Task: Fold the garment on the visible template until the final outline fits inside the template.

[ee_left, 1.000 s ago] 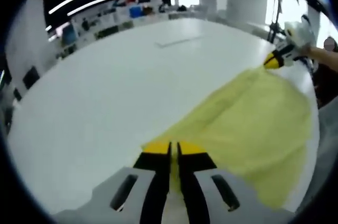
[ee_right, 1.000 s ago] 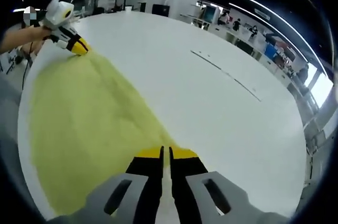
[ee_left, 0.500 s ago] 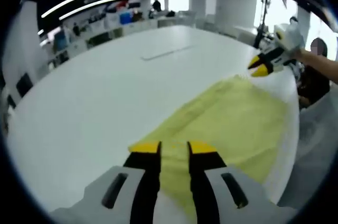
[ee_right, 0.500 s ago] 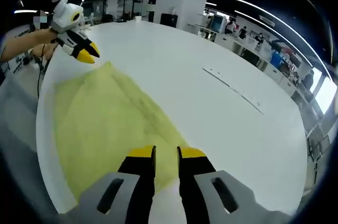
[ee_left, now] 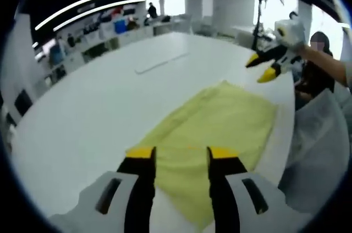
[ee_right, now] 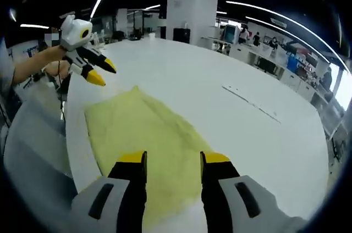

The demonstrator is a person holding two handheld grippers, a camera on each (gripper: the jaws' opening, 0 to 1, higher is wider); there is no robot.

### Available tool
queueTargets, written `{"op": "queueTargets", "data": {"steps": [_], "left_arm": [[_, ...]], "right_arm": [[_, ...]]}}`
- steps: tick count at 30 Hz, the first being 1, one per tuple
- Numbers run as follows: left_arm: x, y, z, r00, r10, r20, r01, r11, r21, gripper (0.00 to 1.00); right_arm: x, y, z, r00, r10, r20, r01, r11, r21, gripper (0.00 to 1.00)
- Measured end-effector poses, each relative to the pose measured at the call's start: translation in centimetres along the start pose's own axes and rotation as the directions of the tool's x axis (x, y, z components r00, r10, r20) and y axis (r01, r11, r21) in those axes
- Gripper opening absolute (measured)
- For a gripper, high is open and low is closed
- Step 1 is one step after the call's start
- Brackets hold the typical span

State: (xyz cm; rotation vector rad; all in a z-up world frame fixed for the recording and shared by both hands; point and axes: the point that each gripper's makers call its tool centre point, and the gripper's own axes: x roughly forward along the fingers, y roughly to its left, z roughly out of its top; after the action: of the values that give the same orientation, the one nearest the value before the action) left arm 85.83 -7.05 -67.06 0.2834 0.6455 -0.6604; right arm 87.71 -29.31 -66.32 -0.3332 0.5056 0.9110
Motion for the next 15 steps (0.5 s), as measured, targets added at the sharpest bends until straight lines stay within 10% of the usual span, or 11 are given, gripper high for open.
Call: {"op": "queueTargets", "data": {"steps": [15], "left_arm": [[-4.1, -3.4, 1.1, 0.998, -0.055, 0.037, 0.055, 0.998, 0.009, 0.63]], "right_arm": [[-3.5, 3.4, 1.4, 1.000, 0.017, 0.013, -0.016, 0.998, -0.068, 0.66]]}}
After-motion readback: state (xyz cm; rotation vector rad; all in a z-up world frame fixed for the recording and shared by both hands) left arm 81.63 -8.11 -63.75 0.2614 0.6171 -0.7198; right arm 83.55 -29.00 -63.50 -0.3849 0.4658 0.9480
